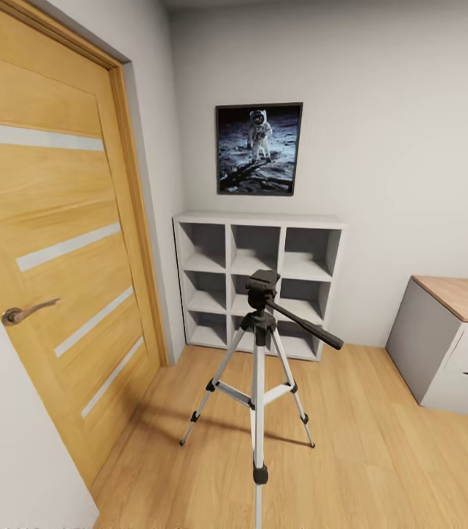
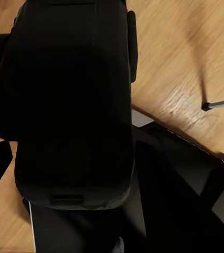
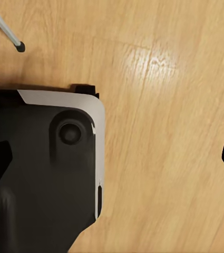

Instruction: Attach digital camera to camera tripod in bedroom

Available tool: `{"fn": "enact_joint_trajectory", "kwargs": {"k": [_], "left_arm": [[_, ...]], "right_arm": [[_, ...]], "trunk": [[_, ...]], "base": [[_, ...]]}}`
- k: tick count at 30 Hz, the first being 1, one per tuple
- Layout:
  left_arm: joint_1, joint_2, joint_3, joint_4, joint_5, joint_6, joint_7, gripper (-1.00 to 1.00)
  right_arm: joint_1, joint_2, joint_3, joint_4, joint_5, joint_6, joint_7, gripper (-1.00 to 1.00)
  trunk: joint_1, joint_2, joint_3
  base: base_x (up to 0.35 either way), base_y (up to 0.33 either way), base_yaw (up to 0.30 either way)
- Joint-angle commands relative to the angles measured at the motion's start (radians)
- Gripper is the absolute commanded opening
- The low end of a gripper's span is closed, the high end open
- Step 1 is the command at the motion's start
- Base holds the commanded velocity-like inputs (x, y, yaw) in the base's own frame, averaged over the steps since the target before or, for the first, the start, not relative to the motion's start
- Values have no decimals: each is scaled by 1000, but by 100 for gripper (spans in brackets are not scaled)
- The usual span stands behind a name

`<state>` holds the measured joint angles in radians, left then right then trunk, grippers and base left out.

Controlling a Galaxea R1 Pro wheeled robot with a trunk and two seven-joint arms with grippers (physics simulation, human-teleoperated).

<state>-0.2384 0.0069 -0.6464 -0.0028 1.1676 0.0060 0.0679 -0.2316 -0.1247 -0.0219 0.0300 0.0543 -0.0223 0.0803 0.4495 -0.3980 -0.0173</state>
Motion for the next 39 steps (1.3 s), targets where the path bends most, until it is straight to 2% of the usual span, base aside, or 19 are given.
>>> {"fn": "enact_joint_trajectory", "kwargs": {"k": [1, 39], "left_arm": [[-1, 0, -9, 0, 4, 1, 1, -100], [0, -4, -10, 0, 1, -3, 1, -100]], "right_arm": [[-2, 0, -3, 3, 6, -2, 3, 100], [-2, -3, -3, 4, 6, 5, 3, 100]], "trunk": [[1, -2, -3], [1, -2, -65]], "base": [[0, 0, 0], [0, 0, 0]]}}
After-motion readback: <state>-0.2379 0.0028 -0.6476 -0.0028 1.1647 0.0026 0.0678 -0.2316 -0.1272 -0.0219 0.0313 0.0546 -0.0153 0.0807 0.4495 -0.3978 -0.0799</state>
